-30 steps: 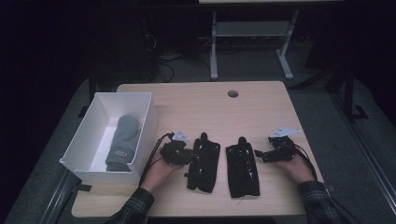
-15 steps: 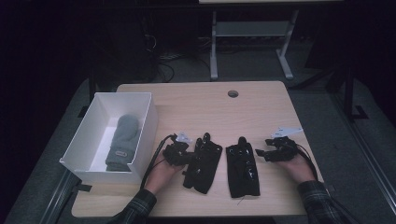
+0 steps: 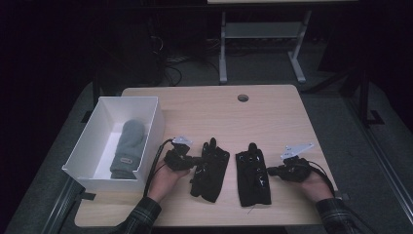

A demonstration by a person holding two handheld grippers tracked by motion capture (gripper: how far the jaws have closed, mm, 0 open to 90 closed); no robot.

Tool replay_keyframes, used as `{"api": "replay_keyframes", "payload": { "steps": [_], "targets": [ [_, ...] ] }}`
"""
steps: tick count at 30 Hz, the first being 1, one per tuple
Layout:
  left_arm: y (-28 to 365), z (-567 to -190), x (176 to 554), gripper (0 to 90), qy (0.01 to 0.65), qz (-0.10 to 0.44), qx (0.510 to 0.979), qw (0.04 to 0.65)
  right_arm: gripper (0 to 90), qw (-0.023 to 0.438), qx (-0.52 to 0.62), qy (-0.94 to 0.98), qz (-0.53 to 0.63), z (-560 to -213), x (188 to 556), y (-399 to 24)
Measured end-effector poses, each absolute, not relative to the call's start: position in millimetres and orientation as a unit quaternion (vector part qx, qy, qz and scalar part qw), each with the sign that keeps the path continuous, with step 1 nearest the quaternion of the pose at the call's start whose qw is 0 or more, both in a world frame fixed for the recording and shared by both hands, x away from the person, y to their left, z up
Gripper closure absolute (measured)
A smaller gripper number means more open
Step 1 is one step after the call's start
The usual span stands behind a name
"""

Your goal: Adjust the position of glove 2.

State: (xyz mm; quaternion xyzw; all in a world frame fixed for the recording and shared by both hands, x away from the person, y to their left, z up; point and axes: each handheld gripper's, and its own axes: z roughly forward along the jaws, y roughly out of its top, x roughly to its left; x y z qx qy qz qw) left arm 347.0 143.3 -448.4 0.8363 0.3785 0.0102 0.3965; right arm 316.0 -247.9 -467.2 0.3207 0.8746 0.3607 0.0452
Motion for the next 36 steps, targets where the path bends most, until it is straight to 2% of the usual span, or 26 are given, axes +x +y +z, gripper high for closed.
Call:
{"api": "replay_keyframes", "payload": {
  "steps": [4,24,36],
  "targets": [
    [146,-446,348,88.0,0.378,-0.003,0.830,0.410,90.0,0.028,0.308,0.879,0.362,-468,316,-239],
    [140,-423,341,88.1,0.345,-0.069,0.811,0.468,90.0,0.008,0.262,0.891,0.372,-468,312,-198],
    [127,-414,336,88.1,0.321,-0.077,0.816,0.475,90.0,-0.004,0.238,0.896,0.375,-468,314,-164]
  ]
}}
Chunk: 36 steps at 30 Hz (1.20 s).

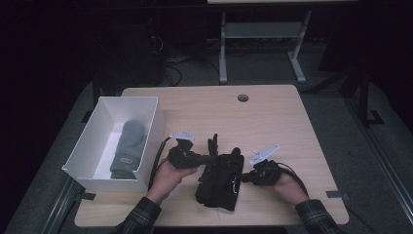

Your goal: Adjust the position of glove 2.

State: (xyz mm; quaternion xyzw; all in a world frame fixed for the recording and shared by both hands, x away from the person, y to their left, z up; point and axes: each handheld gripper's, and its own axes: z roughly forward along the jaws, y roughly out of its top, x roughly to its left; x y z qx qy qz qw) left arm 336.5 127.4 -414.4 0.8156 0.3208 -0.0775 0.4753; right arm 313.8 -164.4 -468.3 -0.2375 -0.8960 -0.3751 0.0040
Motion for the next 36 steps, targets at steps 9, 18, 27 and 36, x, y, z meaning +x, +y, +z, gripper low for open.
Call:
{"api": "replay_keyframes", "payload": {
  "steps": [9,18,27,36],
  "targets": [
    [118,-420,333,88.2,0.312,-0.084,0.830,0.455,90.0,0.009,-0.214,-0.902,-0.375,-469,311,-138],
    [106,-432,330,88.1,0.305,-0.091,0.843,0.433,90.0,0.005,-0.203,-0.904,-0.377,-470,313,-125],
    [98,-440,329,79.1,0.300,-0.095,0.844,0.436,90.0,0.008,-0.209,-0.901,-0.379,-470,312,-123],
    [85,-441,316,89.6,0.275,-0.098,0.861,0.416,88.7,-0.020,-0.244,-0.884,-0.398,-461,319,-157]
  ]
}}
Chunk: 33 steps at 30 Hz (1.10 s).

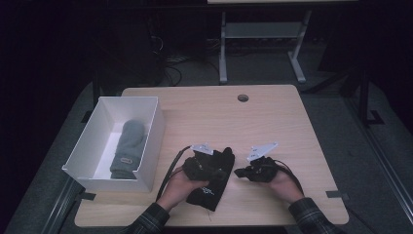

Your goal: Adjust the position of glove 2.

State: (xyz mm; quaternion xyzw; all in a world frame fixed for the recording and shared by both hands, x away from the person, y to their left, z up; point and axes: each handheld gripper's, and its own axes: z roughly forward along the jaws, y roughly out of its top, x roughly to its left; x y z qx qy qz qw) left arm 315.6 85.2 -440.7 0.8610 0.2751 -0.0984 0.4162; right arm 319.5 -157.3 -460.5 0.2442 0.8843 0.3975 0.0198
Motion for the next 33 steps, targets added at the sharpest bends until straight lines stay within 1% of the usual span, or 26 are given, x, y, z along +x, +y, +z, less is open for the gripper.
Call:
{"api": "replay_keyframes", "payload": {
  "steps": [4,7,10,12,16,20,25,28,30,33],
  "targets": [
    [75,-444,308,89.5,0.264,-0.097,0.870,0.405,79.8,0.035,0.261,0.879,0.398,-461,323,-170],
    [69,-450,307,89.6,0.260,-0.090,0.882,0.382,73.2,0.049,0.275,0.874,0.397,-463,325,-175],
    [66,-453,305,89.6,0.255,-0.083,0.893,0.361,60.7,0.060,0.286,0.872,0.393,-465,328,-178],
    [66,-453,304,89.7,0.249,-0.076,0.900,0.349,51.0,0.077,0.297,0.871,0.384,-467,330,-179],
    [71,-453,305,89.7,0.249,-0.063,0.908,0.333,40.5,0.103,0.316,0.865,0.375,-470,334,-182],
    [83,-451,308,89.7,0.255,-0.039,0.911,0.321,35.2,0.114,0.335,0.859,0.371,-474,338,-188],
    [101,-445,314,89.5,0.265,-0.020,0.911,0.316,34.4,0.120,0.343,0.855,0.370,-476,341,-193],
    [115,-433,318,89.6,0.284,-0.007,0.895,0.344,34.0,0.123,0.348,0.852,0.371,-477,342,-194],
    [128,-423,325,89.6,0.305,0.015,0.881,0.362,33.6,0.124,0.348,0.852,0.371,-477,341,-194],
    [141,-418,336,89.6,0.334,0.042,0.867,0.366,33.1,0.125,0.346,0.852,0.372,-477,342,-194]
  ]
}}
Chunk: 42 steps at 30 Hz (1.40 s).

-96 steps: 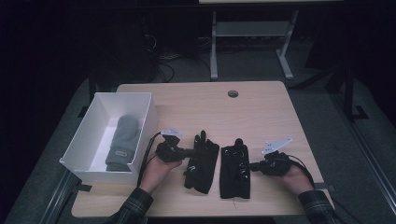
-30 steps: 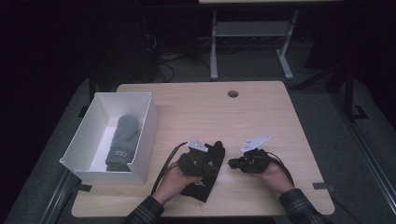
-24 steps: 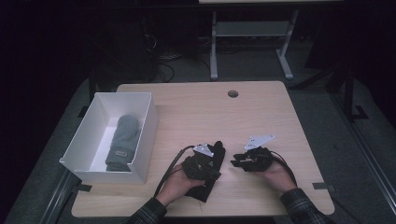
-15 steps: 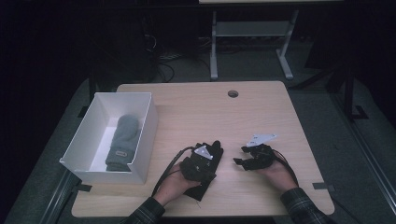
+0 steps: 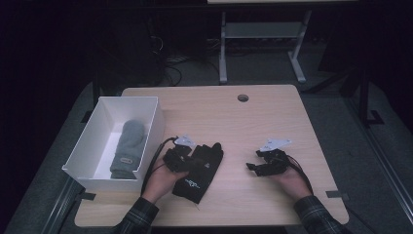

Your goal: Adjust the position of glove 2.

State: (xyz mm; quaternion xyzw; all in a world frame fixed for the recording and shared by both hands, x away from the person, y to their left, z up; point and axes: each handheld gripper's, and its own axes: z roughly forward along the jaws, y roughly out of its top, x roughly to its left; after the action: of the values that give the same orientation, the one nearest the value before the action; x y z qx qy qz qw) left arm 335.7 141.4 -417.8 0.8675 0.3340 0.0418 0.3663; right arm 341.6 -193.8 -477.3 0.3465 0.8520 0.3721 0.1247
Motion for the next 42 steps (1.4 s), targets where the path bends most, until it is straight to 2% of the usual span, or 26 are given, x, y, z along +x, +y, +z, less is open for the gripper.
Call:
{"api": "replay_keyframes", "payload": {
  "steps": [7,12,19,24,32,35,38,42],
  "targets": [
    [139,-430,362,89.6,0.369,0.089,0.865,0.329,33.1,0.126,0.345,0.852,0.374,-478,342,-194],
    [128,-442,373,89.7,0.369,0.083,0.873,0.309,33.0,0.125,0.346,0.851,0.374,-478,342,-194],
    [101,-446,381,89.7,0.341,0.066,0.883,0.317,30.7,0.126,0.345,0.852,0.374,-478,342,-196],
    [97,-441,376,88.0,0.327,0.056,0.883,0.332,26.6,0.126,0.347,0.849,0.377,-480,343,-198],
    [112,-425,362,46.3,0.304,0.027,0.876,0.374,22.2,0.131,0.346,0.848,0.380,-481,344,-199],
    [115,-424,353,34.6,0.299,0.029,0.876,0.376,21.5,0.131,0.347,0.848,0.379,-481,344,-198],
    [118,-426,343,25.4,0.297,0.034,0.879,0.371,21.4,0.131,0.348,0.848,0.379,-481,344,-198],
    [120,-434,331,19.6,0.292,0.041,0.887,0.354,20.9,0.131,0.347,0.848,0.379,-481,344,-198]
  ]
}}
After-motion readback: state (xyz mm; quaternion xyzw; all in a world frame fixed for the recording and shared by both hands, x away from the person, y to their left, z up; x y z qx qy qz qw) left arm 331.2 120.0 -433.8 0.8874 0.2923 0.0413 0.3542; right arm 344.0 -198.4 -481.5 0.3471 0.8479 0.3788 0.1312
